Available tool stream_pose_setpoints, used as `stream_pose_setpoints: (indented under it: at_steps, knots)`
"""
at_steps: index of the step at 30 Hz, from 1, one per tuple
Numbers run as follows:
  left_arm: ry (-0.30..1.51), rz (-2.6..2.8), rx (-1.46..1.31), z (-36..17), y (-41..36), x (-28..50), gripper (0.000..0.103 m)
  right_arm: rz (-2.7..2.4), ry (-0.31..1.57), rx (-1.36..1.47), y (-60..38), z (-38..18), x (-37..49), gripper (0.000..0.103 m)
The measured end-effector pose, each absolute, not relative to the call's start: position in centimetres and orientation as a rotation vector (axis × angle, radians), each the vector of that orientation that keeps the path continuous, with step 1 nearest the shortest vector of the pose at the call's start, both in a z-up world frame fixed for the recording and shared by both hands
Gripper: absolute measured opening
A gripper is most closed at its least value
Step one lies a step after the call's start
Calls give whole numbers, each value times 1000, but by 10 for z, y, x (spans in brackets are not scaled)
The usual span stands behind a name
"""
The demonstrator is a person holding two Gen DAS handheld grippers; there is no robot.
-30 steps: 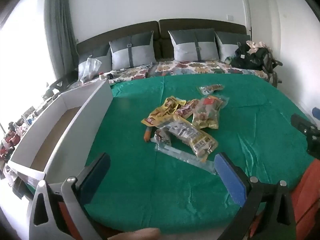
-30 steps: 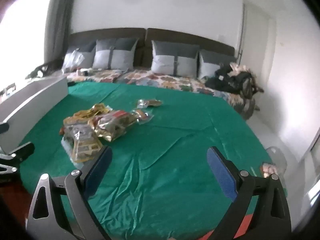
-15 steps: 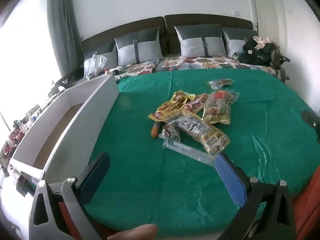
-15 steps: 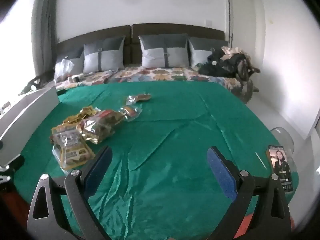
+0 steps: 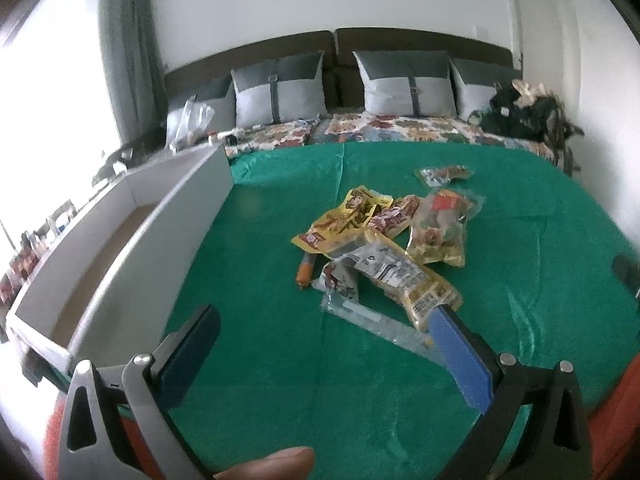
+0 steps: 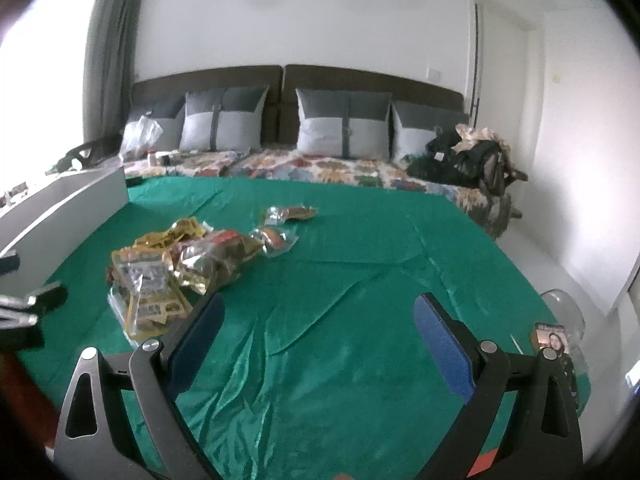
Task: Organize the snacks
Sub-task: 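Move both tools toward the snack pile on the green sheet, then grasp the clear tube snack with the left tool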
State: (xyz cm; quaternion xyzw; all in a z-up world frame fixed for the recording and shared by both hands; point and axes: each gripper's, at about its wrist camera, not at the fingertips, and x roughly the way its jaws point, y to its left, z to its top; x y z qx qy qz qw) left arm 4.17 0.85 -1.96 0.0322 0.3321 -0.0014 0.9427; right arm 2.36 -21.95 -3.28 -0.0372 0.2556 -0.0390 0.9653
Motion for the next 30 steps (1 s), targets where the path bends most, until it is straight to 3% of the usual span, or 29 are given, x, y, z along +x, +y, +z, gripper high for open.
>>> stream_pose_setpoints:
  at_steps: [13, 30]
  knots:
    - [692, -4, 53, -34, 27, 39, 103, -56, 531, -113, -205, -47, 33, 97]
    - [880, 5, -99, -65, 33, 84, 103, 18, 572, -144, -192, -61, 39, 97]
